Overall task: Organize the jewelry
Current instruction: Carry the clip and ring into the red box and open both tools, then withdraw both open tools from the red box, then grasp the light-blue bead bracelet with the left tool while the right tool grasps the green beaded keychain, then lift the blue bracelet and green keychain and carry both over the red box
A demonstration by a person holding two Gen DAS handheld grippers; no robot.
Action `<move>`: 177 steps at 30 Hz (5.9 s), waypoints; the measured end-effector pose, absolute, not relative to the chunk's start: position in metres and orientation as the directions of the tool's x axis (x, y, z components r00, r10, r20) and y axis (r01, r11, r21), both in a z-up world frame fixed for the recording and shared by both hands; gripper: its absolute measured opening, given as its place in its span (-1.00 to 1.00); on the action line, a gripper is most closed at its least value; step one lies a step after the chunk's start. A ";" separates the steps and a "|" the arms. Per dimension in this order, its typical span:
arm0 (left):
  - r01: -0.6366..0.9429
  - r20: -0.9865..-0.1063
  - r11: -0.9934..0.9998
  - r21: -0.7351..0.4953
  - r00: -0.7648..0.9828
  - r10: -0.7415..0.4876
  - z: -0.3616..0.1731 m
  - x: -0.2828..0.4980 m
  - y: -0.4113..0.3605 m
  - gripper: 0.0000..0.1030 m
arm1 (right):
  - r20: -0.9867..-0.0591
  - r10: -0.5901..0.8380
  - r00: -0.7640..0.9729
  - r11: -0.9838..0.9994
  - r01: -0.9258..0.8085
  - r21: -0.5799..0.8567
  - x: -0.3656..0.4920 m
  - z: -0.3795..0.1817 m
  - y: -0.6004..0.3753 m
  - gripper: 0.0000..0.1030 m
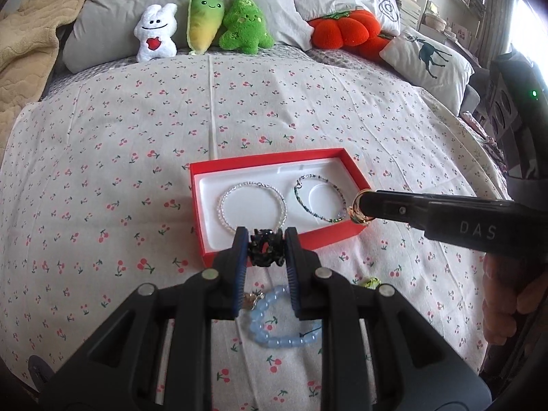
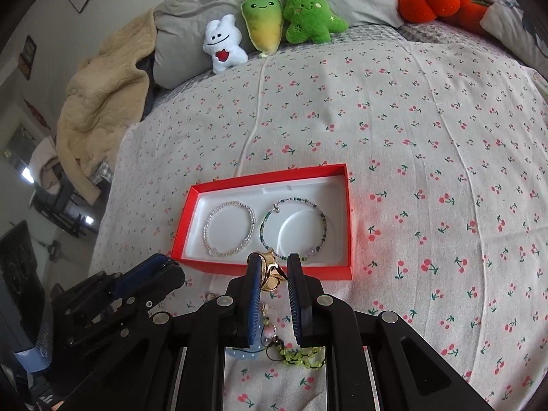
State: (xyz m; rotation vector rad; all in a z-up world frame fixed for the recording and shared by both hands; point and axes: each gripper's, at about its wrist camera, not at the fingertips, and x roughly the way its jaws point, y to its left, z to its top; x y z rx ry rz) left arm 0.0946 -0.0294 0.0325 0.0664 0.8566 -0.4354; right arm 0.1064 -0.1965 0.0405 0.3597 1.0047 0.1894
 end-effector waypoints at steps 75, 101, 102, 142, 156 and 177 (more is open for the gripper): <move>0.133 -0.883 0.927 -0.351 0.282 -0.375 -0.026 0.071 0.015 -0.06 | -0.908 0.191 0.372 0.958 0.130 0.254 0.047 0.010 -0.213 0.47; 0.205 -0.901 0.959 -0.198 0.347 -0.260 -0.027 0.077 -0.017 -0.75 | -0.921 0.184 0.343 0.963 0.126 0.240 0.057 -0.003 -0.210 0.47; 0.212 -0.897 0.957 -0.196 0.355 -0.262 -0.023 0.075 -0.016 -0.75 | -0.922 0.183 0.341 0.963 0.126 0.238 0.058 -0.004 -0.209 0.47; 0.290 -0.813 0.919 -0.266 0.445 -0.376 0.027 0.053 0.008 -0.76 | -0.845 0.311 0.435 0.927 0.056 0.370 0.047 0.036 -0.199 -0.89; 0.357 -0.694 0.866 -0.351 0.521 -0.496 0.070 0.075 -0.018 -0.76 | -0.739 0.324 0.591 0.907 0.029 0.421 0.054 0.086 -0.213 -0.89; 0.271 -0.675 0.880 -0.389 0.566 -0.473 0.028 0.161 -0.011 -0.76 | -0.644 0.325 0.693 0.892 0.002 0.452 0.090 0.103 -0.226 -0.89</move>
